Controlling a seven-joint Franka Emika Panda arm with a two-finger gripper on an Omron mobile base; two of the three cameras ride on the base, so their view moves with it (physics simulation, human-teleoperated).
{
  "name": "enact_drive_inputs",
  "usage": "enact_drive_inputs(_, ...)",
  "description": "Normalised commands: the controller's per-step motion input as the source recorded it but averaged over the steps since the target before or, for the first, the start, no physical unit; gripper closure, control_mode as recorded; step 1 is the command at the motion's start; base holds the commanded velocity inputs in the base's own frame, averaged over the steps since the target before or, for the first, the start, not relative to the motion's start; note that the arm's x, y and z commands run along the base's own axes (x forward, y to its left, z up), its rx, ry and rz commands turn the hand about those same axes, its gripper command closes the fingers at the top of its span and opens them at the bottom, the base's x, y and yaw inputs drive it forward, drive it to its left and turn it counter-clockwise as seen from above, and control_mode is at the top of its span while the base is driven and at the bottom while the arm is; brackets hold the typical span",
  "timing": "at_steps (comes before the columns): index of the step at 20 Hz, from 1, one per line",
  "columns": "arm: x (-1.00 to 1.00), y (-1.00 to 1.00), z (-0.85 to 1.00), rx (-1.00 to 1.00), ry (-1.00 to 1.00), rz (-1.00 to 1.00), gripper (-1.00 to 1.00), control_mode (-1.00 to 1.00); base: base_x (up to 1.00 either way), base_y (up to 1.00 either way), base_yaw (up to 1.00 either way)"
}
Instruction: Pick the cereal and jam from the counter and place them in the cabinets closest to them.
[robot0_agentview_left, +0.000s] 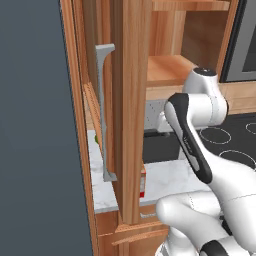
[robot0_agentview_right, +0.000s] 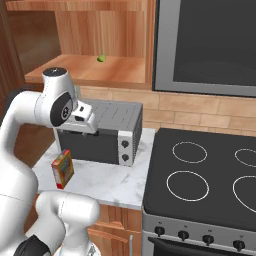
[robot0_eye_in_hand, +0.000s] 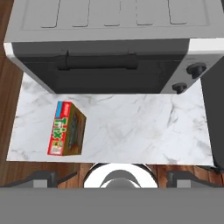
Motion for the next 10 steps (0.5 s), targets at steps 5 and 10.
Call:
enact_drive_inputs(5,-0.15,0.18,-0.12,0.00,0.00,0.00,-1.00,-1.00,0.00,0.00,0.00)
enact_drive_inputs(10,-0.02,0.21,-0.14,0.00,0.00,0.00,-1.00,-1.00,0.00,0.00,0.00)
